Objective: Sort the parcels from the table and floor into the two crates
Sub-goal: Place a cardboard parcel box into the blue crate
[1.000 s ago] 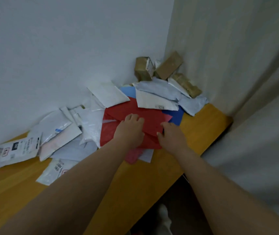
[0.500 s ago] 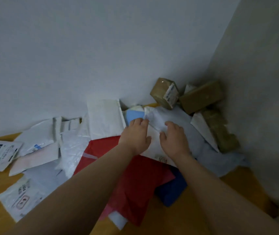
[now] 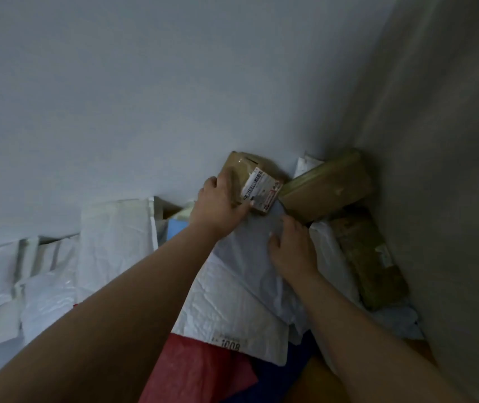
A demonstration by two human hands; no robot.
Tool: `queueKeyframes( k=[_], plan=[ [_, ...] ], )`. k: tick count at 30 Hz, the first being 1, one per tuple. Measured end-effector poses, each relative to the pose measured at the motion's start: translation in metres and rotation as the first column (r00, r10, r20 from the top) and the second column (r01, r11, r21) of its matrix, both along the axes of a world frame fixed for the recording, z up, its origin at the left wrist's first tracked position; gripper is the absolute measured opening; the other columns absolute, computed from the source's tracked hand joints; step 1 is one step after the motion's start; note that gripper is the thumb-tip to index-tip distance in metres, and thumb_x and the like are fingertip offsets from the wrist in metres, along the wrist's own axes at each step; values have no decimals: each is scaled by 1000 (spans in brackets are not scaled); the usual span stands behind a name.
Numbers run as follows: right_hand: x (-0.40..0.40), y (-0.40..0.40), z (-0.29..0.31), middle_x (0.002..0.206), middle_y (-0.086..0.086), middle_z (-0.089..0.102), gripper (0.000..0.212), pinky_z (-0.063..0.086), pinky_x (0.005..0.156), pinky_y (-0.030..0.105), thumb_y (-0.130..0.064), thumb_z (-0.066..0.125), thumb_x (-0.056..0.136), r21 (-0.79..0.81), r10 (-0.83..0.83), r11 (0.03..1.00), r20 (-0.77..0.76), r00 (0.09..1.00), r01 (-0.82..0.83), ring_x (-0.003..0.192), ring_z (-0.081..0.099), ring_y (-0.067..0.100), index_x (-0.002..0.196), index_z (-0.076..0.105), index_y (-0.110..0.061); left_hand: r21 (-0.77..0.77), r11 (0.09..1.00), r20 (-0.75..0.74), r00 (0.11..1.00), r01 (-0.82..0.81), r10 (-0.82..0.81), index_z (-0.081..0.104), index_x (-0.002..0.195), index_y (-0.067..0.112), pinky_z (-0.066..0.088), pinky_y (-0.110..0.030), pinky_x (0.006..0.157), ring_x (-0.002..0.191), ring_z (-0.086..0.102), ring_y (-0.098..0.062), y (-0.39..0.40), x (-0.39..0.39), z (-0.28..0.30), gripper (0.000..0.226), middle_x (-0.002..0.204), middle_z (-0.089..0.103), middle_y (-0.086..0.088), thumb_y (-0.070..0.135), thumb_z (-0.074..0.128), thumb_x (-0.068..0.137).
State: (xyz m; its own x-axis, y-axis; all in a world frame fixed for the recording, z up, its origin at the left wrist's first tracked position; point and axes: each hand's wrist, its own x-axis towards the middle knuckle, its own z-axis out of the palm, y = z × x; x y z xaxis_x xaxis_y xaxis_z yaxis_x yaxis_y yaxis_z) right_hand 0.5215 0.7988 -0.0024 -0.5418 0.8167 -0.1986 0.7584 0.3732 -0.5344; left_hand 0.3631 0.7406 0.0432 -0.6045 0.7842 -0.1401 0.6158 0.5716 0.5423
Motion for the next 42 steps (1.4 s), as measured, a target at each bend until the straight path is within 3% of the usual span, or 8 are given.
queueKeyframes(
  k=[6,12,20,23,28,31,35,42],
  plan=[
    [-1,5,-6,133,16,51,44,40,98,39,-25,50,96,3,13,1000,17,1000,-14,122,46,31,135,43,-7,-29,993,32,993,-112,113,20,151,18,36,-44,105,121,45,-43,13,-6,-12,80,133,43,-26,38,65,88],
    [1,-5,8,135,18,50,43,39,100,37,-20,51,96,5,-9,1000,-53,999,9,124,44,32,135,43,-5,164,974,142,981,-155,132,30,145,18,39,-37,103,115,49,-37,-15,-10,5,69,127,42,-22,30,66,88],
    [-4,-51,48,142,16,46,46,37,106,41,-31,44,101,-57,-132,991,-219,967,122,131,42,31,142,41,-10,203,979,60,998,-26,14,52,136,14,38,-27,94,115,53,-31,-97,-30,53,42,121,57,-20,29,55,96],
    [-7,-85,68,139,7,53,47,39,108,43,-44,42,101,-212,-156,974,-354,922,83,129,47,22,138,49,-16,244,969,93,993,44,-69,61,125,13,44,-26,88,103,60,-23,-137,-32,74,31,111,67,-9,27,48,100],
    [-18,-155,103,104,-10,72,33,54,76,24,-55,44,93,-502,-210,855,-566,797,-131,94,68,4,109,63,-34,345,938,233,968,11,-97,67,115,13,51,-33,84,92,61,-23,-203,-31,104,33,96,68,-3,29,41,103],
    [-23,-190,117,105,3,73,37,59,72,30,-46,47,97,-506,-238,850,-620,748,-148,92,71,15,117,63,-19,463,863,434,901,-202,-22,58,123,11,54,-47,88,102,62,-29,-235,-29,116,38,112,65,-14,40,48,99],
    [-28,-227,135,106,7,72,42,58,68,30,-44,43,100,-487,-308,865,-708,635,-122,93,71,18,119,63,-13,452,848,551,834,-277,-20,34,143,27,53,-35,80,127,48,-22,-273,-17,119,71,141,46,-6,60,58,85],
    [-34,-273,159,110,12,71,44,58,77,35,-42,37,102,-457,-302,874,-777,552,-165,97,70,22,122,63,-13,599,768,571,795,-229,-208,48,133,41,58,-49,83,101,69,-21,-318,-3,130,39,110,71,-3,43,57,94]
  ],
)
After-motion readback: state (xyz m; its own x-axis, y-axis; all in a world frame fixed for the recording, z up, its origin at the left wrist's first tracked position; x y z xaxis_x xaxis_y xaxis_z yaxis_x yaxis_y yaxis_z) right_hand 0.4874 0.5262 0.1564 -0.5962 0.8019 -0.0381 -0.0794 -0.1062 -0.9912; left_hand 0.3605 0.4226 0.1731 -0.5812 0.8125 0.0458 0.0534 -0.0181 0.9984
